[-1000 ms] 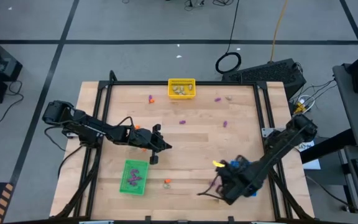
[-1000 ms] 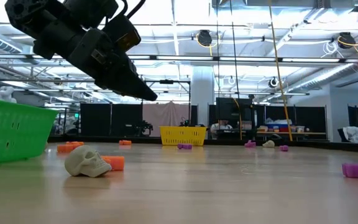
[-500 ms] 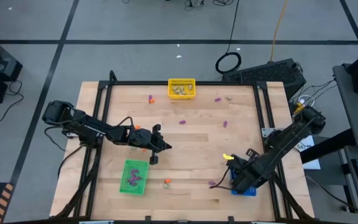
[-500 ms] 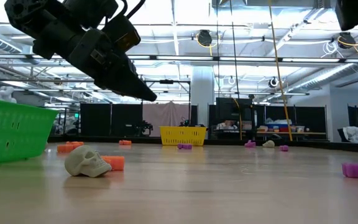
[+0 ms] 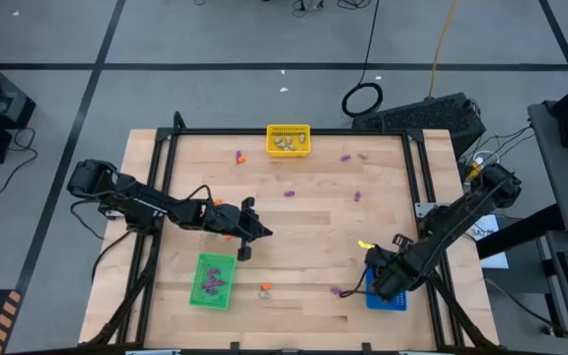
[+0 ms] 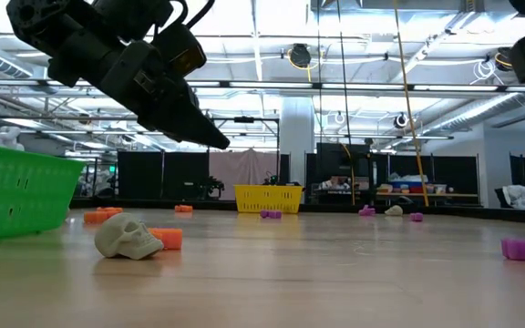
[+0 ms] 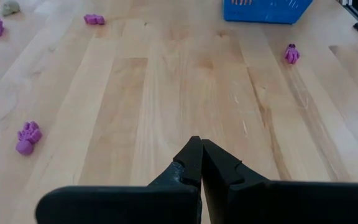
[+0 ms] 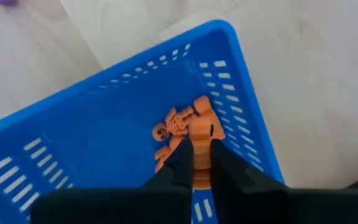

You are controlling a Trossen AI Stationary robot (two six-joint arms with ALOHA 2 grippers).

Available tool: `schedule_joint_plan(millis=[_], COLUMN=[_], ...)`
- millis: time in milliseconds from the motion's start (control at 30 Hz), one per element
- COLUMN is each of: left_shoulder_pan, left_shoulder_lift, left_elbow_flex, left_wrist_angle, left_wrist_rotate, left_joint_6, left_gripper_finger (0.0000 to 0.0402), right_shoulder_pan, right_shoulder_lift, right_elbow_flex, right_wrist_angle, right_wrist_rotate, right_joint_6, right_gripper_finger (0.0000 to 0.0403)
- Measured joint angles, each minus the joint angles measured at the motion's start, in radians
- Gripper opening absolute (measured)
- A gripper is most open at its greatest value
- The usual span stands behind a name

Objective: Sort Halloween decoration
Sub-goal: Put the orange skeleton toy into the blue bin, then put the purple skeleton toy into the green bin

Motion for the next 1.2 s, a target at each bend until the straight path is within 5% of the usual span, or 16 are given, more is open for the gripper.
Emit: schedule_joint_plan(millis=[200,633,767,1000,1200], left_shoulder_pan=[0.000,0.002,0.007,0.088,0.203], left_shoulder_lift=[0.000,0.000,0.000,0.000,0.000], left_elbow_flex=[0.000,0.016,0.067,0.110,0.110], left_wrist_angle=[0.000,-0.043,-0.164,-0.212,-0.209], left_wrist_rotate=[0.000,0.001,0.003,0.036,0.130], left_joint_6=[-0.031,-0.016,-0.022,-0.047,-0.021], left_gripper_finger=[0.0008,0.0008,0.0008,0.0003,0.0001], right_shoulder_pan=[0.000,0.000,0.000,-0.054,-0.167], right_shoulder_lift=[0.000,0.000,-0.012,-0.052,-0.130], right_elbow_flex=[-0.019,0.058,0.111,0.072,-0.044], right_wrist_angle=[0.039,-0.082,-0.103,-0.001,0.241], right_wrist_rotate=[-0.023,-0.021,0.037,0.215,0.300], right_joint_6=[-0.006,-0.065,-0.116,-0.328,-0.564], right_gripper_finger=[0.0028,0.0145,0.0122,0.0016,0.0005])
